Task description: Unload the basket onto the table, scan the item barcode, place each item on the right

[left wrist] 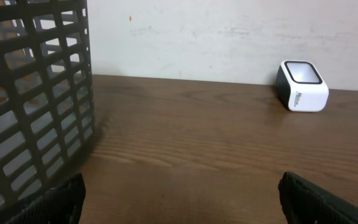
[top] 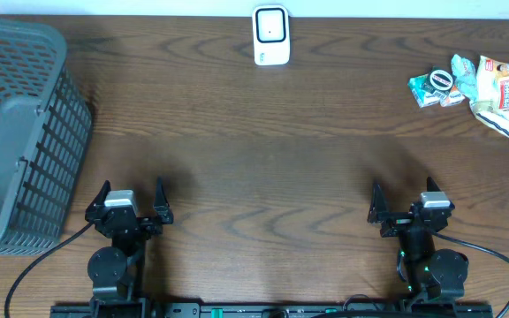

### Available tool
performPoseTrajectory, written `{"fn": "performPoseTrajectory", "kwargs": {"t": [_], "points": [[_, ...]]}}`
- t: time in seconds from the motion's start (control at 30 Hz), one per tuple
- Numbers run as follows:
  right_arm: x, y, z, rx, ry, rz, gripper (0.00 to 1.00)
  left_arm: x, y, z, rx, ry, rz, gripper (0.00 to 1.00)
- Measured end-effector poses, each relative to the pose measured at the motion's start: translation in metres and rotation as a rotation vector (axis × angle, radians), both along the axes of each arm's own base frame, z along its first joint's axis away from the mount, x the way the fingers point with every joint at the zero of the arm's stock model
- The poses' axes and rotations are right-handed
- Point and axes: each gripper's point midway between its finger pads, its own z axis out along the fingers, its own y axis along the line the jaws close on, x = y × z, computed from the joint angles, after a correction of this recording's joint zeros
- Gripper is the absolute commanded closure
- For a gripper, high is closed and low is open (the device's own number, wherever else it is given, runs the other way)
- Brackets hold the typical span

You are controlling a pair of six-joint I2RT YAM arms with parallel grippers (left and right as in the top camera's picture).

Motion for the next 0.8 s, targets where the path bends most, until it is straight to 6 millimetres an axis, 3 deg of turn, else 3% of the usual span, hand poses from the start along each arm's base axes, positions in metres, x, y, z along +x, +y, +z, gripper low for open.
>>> {"fn": "performPoseTrajectory", "kwargs": {"t": [0.8], "points": [[0.0, 0.0, 0.0, 0.0, 0.0, 0.0, 0.01, 0.0001, -0.004, 0.0, 0.019, 0.001, -0.02, 0.02]]}}
